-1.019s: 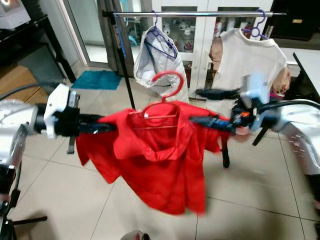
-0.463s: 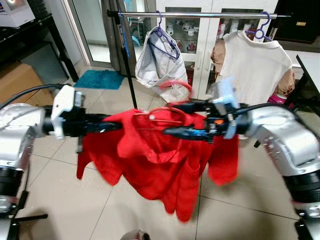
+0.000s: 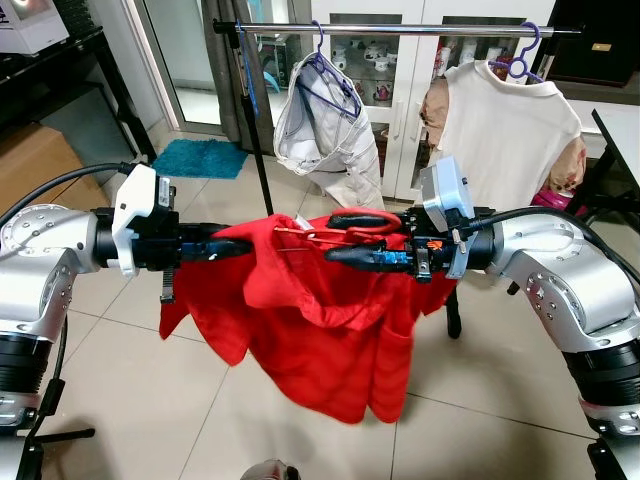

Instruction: Hang hanger

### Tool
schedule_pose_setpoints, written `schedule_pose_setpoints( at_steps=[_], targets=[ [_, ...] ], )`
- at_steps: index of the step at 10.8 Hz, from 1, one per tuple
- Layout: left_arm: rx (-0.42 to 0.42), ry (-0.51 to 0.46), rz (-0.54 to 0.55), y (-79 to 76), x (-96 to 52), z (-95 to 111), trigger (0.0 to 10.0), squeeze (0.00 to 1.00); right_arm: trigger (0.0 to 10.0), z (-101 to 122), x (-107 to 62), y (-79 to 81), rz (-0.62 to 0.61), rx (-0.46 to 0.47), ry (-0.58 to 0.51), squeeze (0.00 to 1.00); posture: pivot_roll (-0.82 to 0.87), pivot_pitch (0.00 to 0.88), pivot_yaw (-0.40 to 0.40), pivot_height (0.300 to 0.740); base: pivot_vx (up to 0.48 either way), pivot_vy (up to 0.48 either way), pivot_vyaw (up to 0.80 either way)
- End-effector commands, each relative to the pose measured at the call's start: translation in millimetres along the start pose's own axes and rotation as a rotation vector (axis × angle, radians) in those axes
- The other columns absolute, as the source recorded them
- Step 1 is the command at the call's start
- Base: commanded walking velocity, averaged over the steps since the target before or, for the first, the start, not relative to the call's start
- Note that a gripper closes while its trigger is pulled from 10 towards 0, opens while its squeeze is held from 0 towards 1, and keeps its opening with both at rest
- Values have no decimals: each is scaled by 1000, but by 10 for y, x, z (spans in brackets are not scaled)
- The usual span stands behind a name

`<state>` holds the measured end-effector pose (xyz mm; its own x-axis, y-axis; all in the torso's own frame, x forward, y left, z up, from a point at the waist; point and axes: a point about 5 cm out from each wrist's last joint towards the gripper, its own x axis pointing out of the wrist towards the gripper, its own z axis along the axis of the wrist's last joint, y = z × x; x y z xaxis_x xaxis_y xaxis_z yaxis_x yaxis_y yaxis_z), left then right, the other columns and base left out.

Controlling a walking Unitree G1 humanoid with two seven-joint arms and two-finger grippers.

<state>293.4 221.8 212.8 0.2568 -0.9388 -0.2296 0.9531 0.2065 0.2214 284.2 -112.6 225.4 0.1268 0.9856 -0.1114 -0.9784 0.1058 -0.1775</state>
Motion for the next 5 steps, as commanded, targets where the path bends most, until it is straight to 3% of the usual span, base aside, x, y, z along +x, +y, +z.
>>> schedule_pose_setpoints(
  at_steps=[1, 5],
  targets=[
    [35, -47, 30, 22, -26, 134, 0, 0, 0, 36, 74, 19, 47, -29, 16, 0, -92, 0, 88, 740, 0, 0, 0],
    [0, -64, 45, -76, -4, 139, 0, 0, 0, 53, 58, -79, 9, -47, 23, 0, -94, 0, 71, 740, 0, 0, 0]
  ],
)
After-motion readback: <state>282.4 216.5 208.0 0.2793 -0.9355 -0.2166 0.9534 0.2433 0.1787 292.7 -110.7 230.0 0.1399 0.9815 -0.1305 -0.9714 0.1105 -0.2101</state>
